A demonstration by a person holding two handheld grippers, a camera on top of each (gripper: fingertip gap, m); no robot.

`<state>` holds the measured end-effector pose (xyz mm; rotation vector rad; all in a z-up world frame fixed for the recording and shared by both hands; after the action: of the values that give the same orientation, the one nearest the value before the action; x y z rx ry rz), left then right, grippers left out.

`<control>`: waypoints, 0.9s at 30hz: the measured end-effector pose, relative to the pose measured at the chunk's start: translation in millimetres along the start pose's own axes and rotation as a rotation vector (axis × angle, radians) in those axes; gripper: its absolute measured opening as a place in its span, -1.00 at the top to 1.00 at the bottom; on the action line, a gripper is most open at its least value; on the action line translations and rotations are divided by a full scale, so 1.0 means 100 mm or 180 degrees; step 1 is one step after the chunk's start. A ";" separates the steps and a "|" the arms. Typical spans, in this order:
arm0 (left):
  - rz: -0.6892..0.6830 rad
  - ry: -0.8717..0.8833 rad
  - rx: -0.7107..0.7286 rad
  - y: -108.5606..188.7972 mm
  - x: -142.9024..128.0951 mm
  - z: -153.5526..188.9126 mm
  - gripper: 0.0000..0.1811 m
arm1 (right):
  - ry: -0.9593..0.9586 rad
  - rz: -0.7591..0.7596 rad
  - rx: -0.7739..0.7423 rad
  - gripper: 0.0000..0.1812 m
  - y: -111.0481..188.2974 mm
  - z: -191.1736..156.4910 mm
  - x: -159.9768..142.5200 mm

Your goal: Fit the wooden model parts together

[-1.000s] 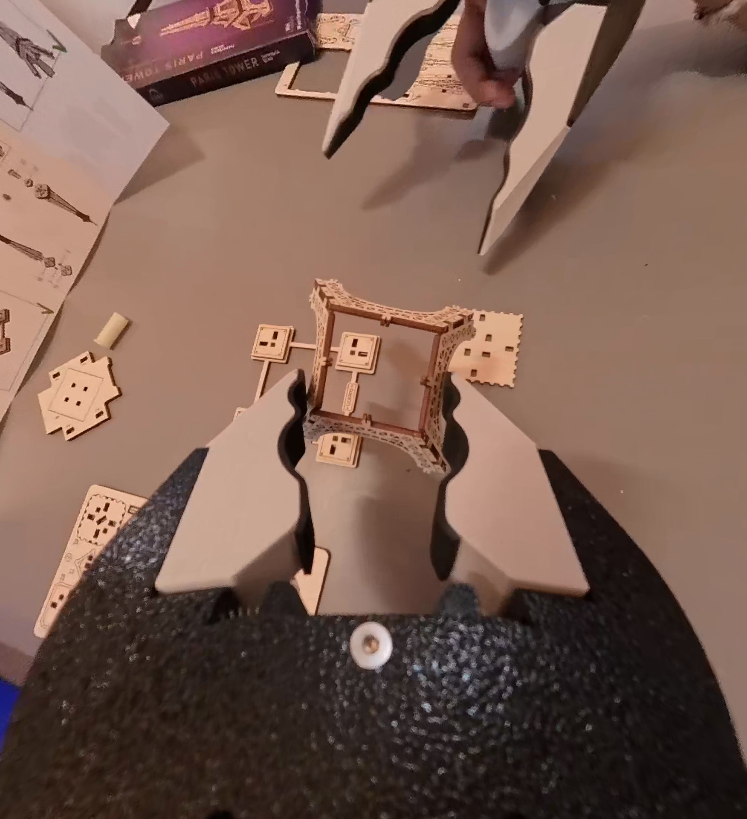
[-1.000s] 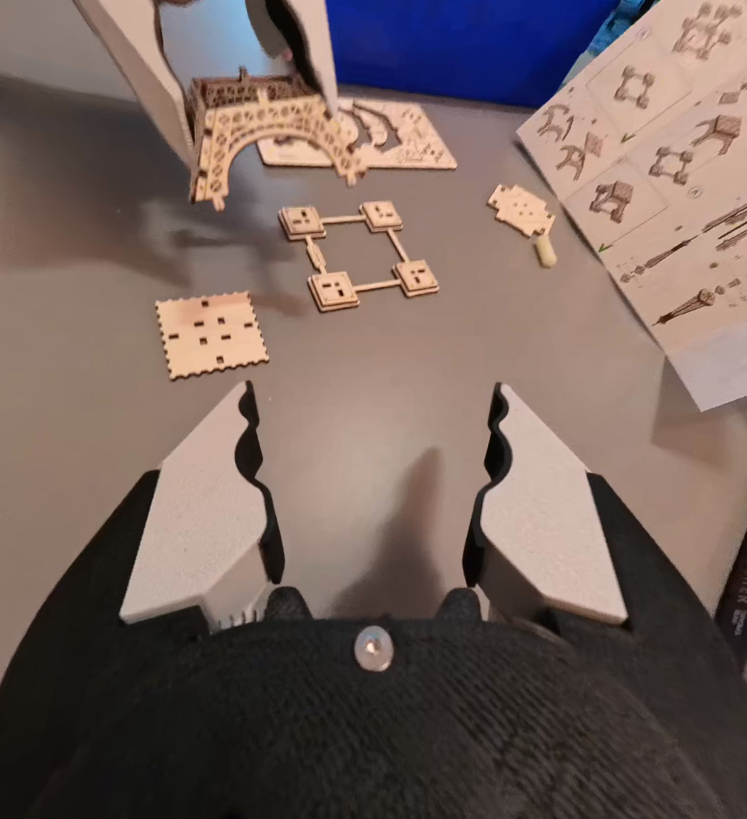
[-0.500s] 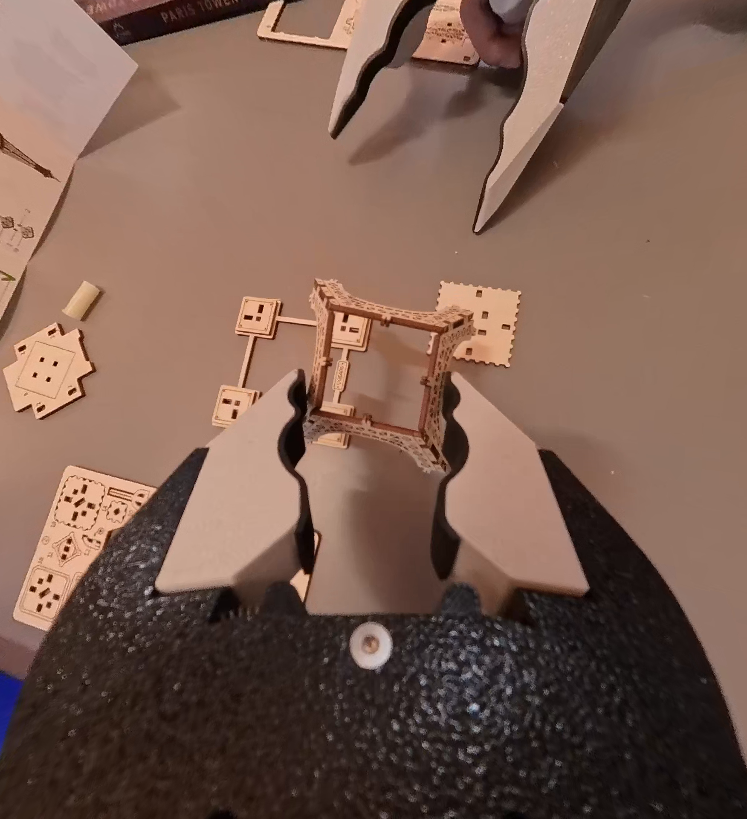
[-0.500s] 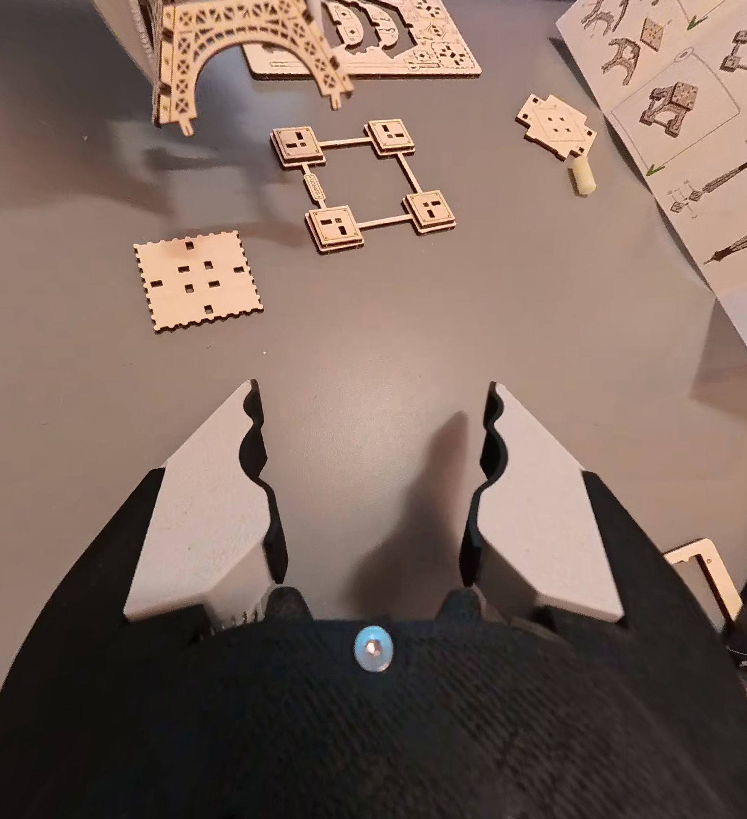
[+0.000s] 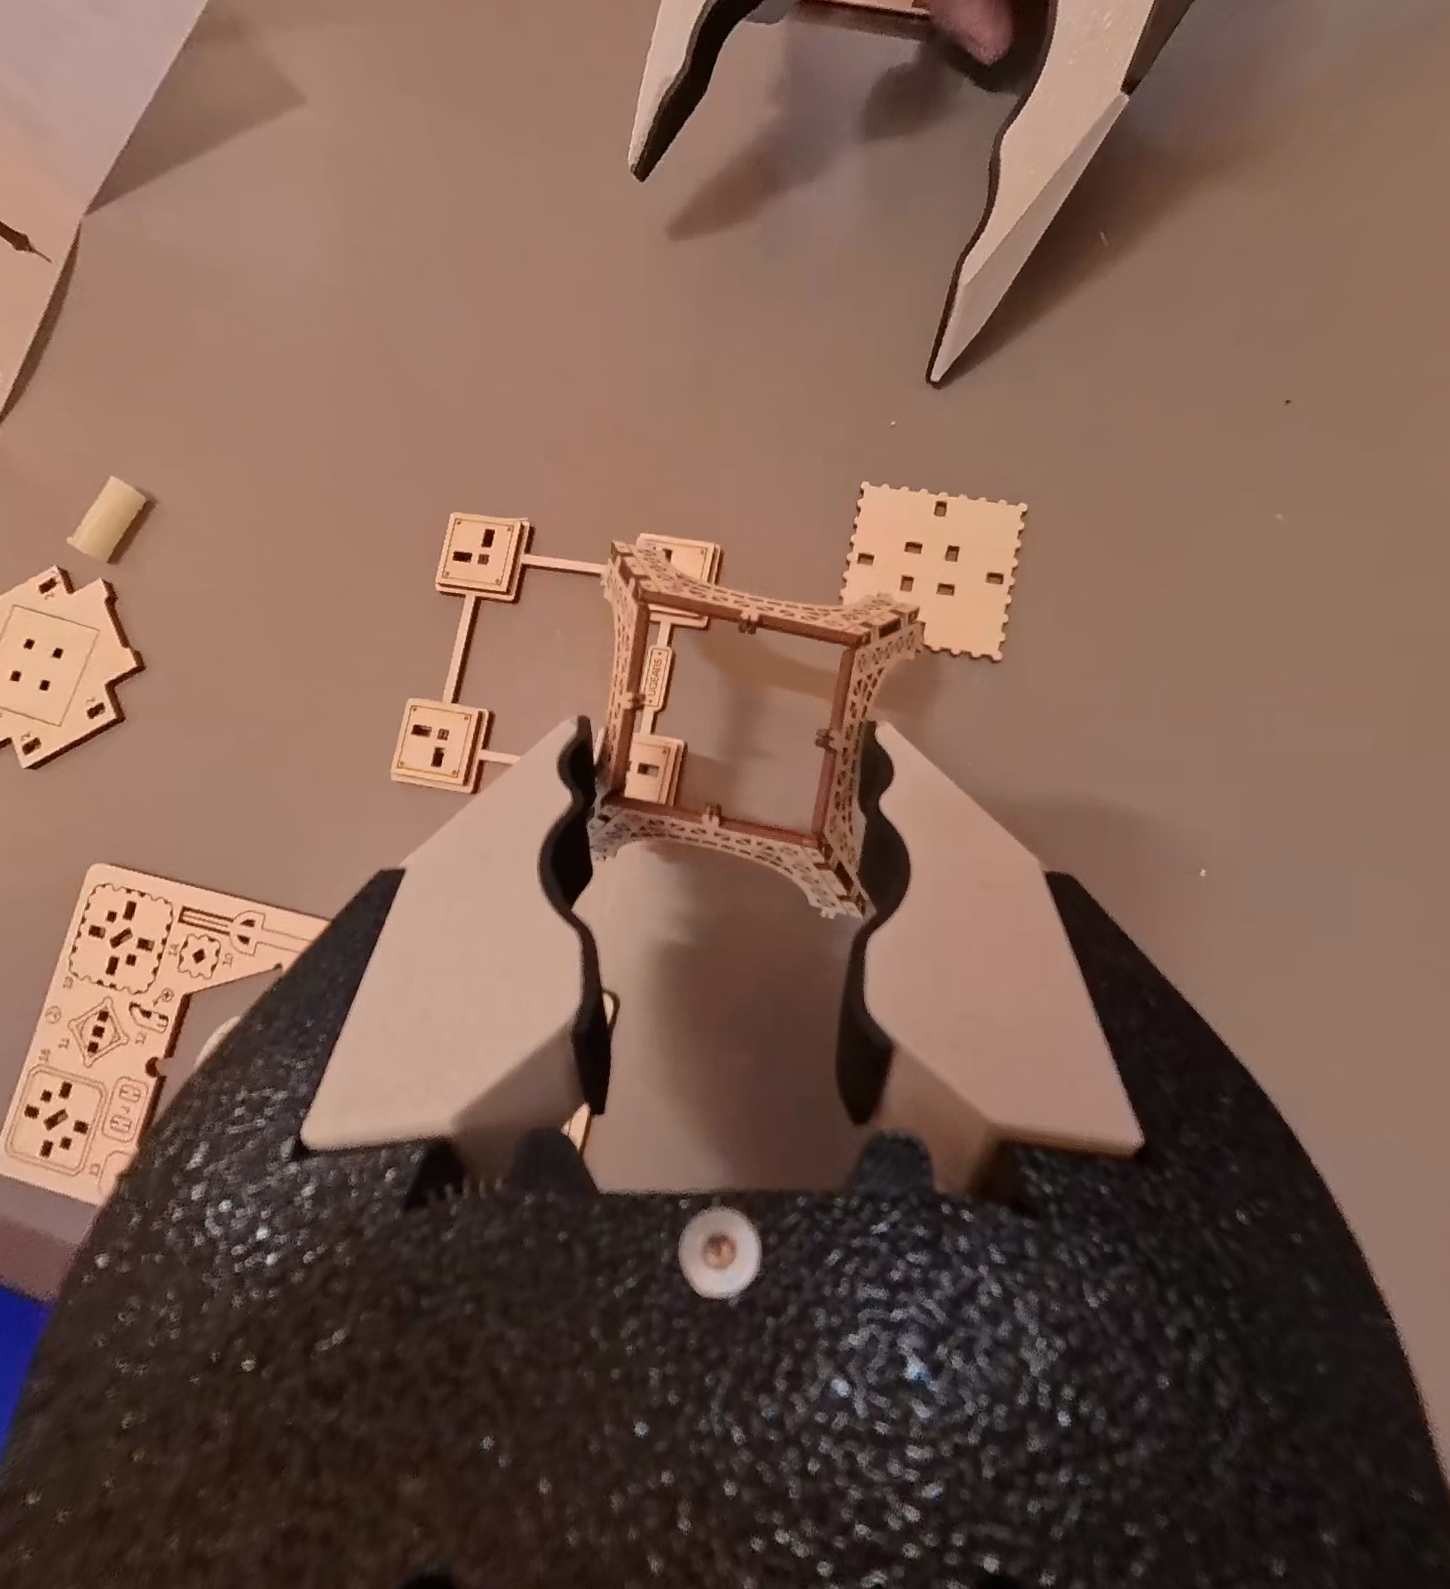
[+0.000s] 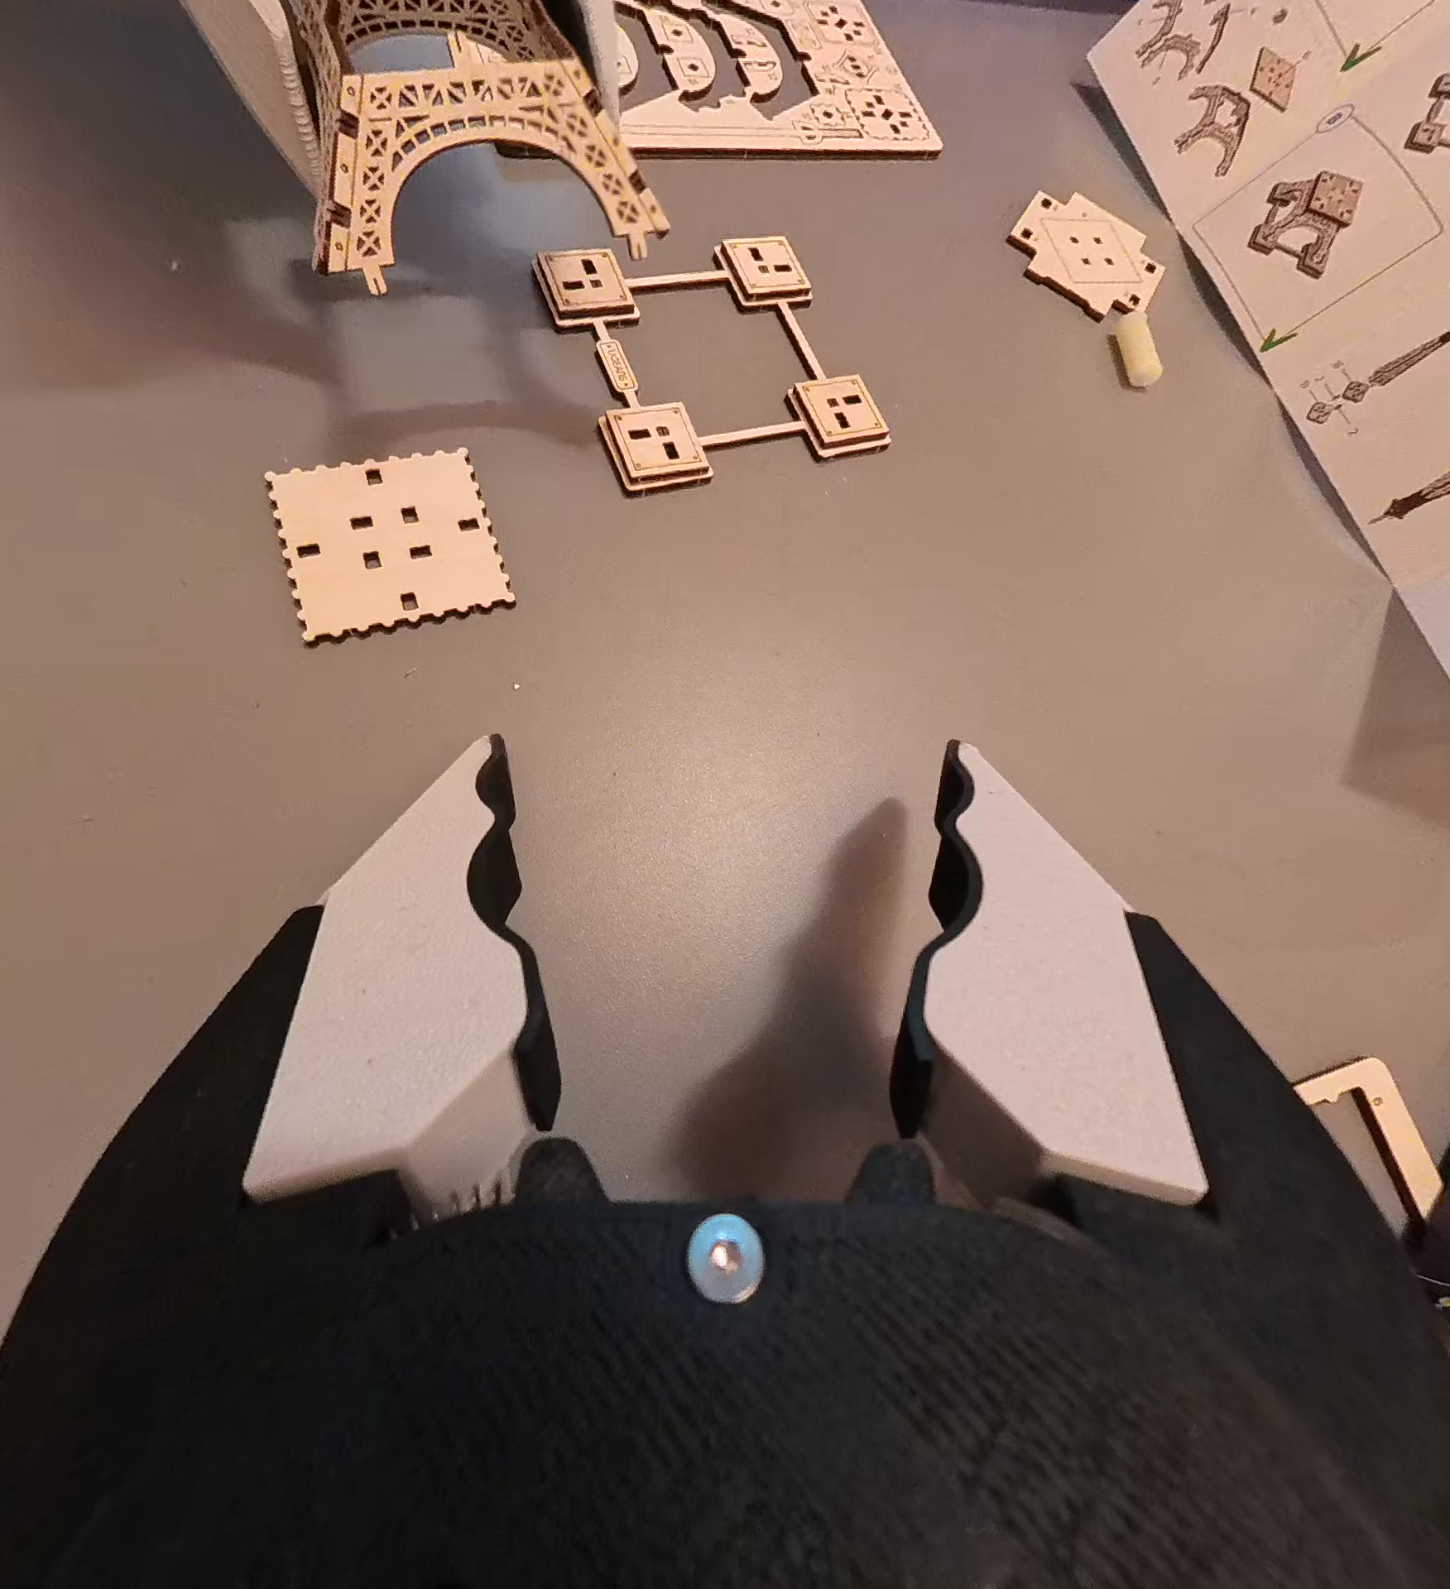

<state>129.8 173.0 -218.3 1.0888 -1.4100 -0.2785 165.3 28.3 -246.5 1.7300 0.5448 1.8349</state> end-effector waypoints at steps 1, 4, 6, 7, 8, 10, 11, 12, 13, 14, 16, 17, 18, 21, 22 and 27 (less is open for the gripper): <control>-0.0001 0.0004 -0.0001 0.00 0.00 0.00 0.35 | -0.0003 -0.0001 0.0003 -0.08 0.00 0.00 0.00; -0.0010 -0.0011 -0.0020 -0.02 0.00 0.01 0.35 | 0.0002 -0.0001 0.0013 -0.07 0.00 0.00 0.00; 0.0004 -0.0033 -0.0022 -0.02 0.01 0.03 0.35 | 0.0003 -0.0001 0.0012 -0.07 0.00 0.00 0.00; 0.0017 -0.0035 -0.0032 -0.02 0.02 0.03 0.35 | 0.0000 -0.0002 0.0015 -0.07 0.00 0.00 0.00; 0.0023 -0.0031 -0.0042 -0.02 0.03 0.04 0.35 | -0.0006 -0.0003 0.0020 -0.07 0.00 0.00 0.00; 0.0018 -0.0034 -0.0049 -0.03 0.03 0.05 0.35 | -0.0016 -0.0006 0.0028 -0.07 0.00 0.00 0.00; 0.0014 -0.0039 -0.0048 -0.03 0.02 0.05 0.35 | -0.0019 -0.0007 0.0032 -0.07 0.00 0.00 0.00; 0.0008 -0.0036 -0.0048 -0.03 0.02 0.05 0.35 | -0.0021 -0.0007 0.0035 -0.07 0.00 0.00 0.00; 0.0000 -0.0033 -0.0053 -0.03 0.01 0.05 0.35 | -0.0021 -0.0008 0.0037 -0.06 0.00 0.00 0.00; -0.0015 -0.0034 -0.0061 -0.04 0.01 0.05 0.35 | -0.0022 -0.0008 0.0042 -0.06 -0.01 0.00 0.00; -0.0102 -0.0058 -0.0087 -0.04 -0.04 0.06 0.35 | -0.0022 -0.0009 0.0046 -0.06 -0.01 0.00 0.00; -0.0172 -0.0085 -0.0094 -0.05 -0.08 0.07 0.35 | -0.0019 -0.0008 0.0043 -0.06 -0.01 -0.01 0.00; -0.0240 -0.0123 -0.0091 -0.05 -0.12 0.07 0.35 | -0.0010 -0.0006 0.0039 -0.06 0.00 -0.01 0.00; -0.0342 -0.0233 -0.0083 -0.07 -0.19 0.08 0.35 | 0.0063 0.0012 0.0047 -0.03 0.00 -0.04 0.01; -0.0353 -0.0269 -0.0101 -0.08 -0.20 0.09 0.35 | 0.0079 0.0015 0.0129 -0.06 -0.01 -0.08 0.02; -0.0393 -0.0415 -0.0144 -0.14 -0.22 0.16 0.35 | 0.0193 0.0305 0.0566 -0.09 -0.16 -0.40 0.34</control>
<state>117.1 174.6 -246.3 1.1390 -1.4466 -0.4755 127.3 65.1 -233.9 1.8494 0.6783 1.9621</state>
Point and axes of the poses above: each gripper's, where its closed fingertips meet, y back along the fingers, x out of its top, z = x × y across the jaws, the point moved 2 cm from there along y, back along the fingers, and after that the axes turned 9 degrees about x, right-handed, at the moved point
